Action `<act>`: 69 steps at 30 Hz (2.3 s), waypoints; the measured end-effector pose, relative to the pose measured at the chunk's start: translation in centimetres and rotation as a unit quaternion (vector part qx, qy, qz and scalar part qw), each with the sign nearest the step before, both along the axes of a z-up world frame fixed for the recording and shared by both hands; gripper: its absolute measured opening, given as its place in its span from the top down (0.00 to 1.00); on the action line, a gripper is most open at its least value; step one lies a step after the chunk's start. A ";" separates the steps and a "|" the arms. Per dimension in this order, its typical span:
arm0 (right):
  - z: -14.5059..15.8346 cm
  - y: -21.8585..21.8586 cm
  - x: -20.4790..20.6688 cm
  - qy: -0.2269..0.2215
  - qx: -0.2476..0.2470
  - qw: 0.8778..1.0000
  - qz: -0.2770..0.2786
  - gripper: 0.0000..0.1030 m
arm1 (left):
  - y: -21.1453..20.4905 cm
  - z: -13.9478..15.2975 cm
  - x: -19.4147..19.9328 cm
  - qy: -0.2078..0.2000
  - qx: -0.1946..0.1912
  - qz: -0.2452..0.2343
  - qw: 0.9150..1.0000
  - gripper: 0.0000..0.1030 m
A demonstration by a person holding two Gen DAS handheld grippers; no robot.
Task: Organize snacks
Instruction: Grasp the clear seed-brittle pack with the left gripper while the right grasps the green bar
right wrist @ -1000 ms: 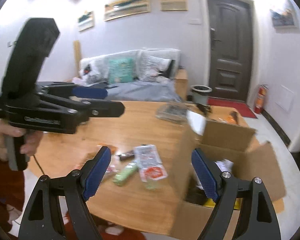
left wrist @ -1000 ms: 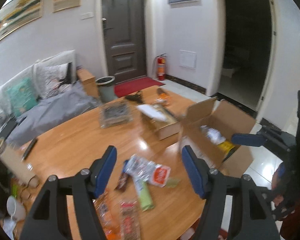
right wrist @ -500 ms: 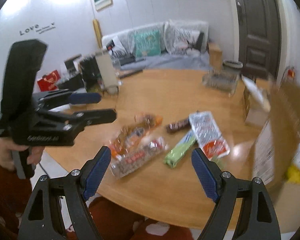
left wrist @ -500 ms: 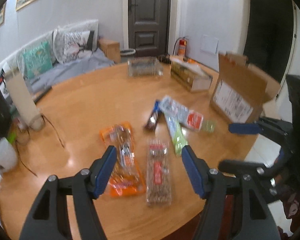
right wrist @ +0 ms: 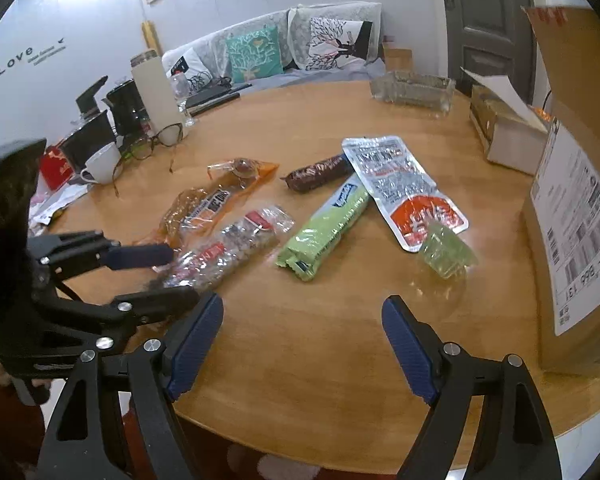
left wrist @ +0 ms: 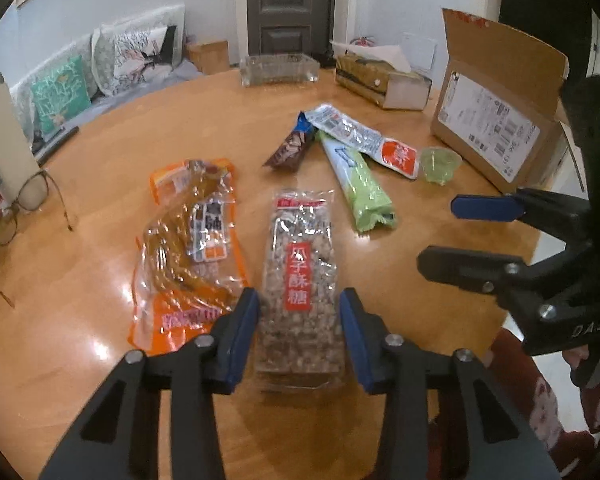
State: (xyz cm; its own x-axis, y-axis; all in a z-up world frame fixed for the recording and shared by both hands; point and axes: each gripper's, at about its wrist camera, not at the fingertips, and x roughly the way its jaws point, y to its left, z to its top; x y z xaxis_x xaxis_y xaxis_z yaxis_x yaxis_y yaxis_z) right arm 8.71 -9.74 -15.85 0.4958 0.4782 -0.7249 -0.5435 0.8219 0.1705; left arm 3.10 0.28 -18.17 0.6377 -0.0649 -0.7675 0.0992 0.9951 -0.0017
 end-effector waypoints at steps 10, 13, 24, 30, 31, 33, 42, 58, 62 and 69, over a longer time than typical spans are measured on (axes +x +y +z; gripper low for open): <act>-0.5 2.2 2.4 -0.012 -0.025 0.999 -0.038 0.39 | 1.9 0.0 1.3 -0.025 -0.040 0.072 0.996 0.63; -0.9 3.2 3.2 -0.026 -0.039 0.997 -0.058 0.48 | 2.2 -0.1 1.7 -0.028 -0.044 0.078 0.996 0.63; -1.0 4.4 2.2 -0.052 -0.080 0.994 -0.056 0.75 | 2.2 -0.1 0.3 -0.024 -0.070 0.044 0.996 0.63; -0.8 2.0 -1.0 -0.045 -0.074 0.996 -0.026 0.76 | 2.3 0.1 -1.0 -0.016 -0.082 0.031 0.996 0.63; -0.8 1.5 -1.5 -0.042 -0.072 0.996 -0.022 0.76 | 2.3 0.0 -1.3 -0.015 -0.082 0.028 0.996 0.63; -0.7 0.8 -2.4 -0.039 -0.073 0.996 -0.018 0.77 | 2.0 0.0 -1.4 -0.014 -0.078 0.023 0.997 0.62; 0.2 0.1 -2.4 -0.049 -0.053 0.997 -0.035 0.71 | 1.1 -0.3 -0.7 -0.025 -0.036 0.025 0.999 0.58; -1.2 2.4 0.1 -0.070 -0.083 0.993 -0.044 0.78 | 0.9 -0.5 0.8 -0.035 -0.014 0.043 0.998 0.63; -0.9 2.0 -0.1 -0.074 -0.072 0.993 -0.050 0.79 | 1.7 -0.1 0.2 -0.040 -0.032 0.048 0.997 0.63; 0.9 1.5 -0.9 -0.080 -0.048 0.995 -0.041 0.79 | 2.4 2.6 -0.9 -0.069 -0.037 0.052 0.996 0.63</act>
State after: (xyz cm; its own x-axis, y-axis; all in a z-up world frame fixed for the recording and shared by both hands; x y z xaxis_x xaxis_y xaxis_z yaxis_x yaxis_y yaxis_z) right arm 7.80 -8.22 -14.93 0.6429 0.3637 -0.6741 -0.4884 0.8726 0.0050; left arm 2.20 2.71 -15.59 0.7430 -0.0460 -0.6677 -0.0006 0.9976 -0.0694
